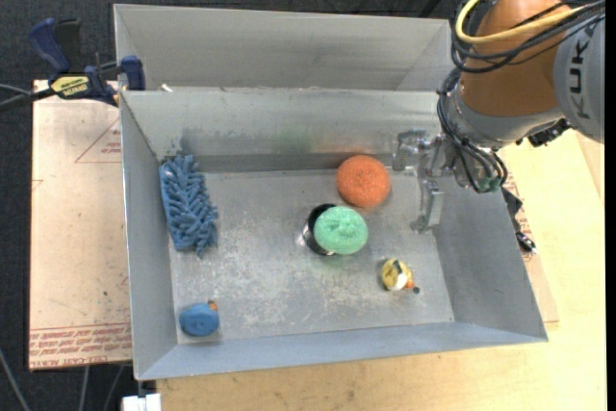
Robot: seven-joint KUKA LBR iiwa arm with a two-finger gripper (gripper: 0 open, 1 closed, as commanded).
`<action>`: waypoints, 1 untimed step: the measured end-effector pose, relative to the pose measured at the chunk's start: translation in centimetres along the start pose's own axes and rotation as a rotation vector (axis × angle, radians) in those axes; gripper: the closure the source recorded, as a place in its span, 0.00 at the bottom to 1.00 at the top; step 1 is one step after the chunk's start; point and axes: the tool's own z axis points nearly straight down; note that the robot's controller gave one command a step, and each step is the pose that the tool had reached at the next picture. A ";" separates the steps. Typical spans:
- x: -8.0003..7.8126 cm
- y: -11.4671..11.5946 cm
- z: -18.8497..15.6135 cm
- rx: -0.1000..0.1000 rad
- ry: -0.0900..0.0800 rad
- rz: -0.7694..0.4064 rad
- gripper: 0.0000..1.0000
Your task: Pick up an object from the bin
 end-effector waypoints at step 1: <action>-3.1 1.1 5.8 0.000 -0.005 0.003 0.00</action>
Offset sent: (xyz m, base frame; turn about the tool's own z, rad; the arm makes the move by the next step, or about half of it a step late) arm 0.0535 0.0174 -0.0503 0.2283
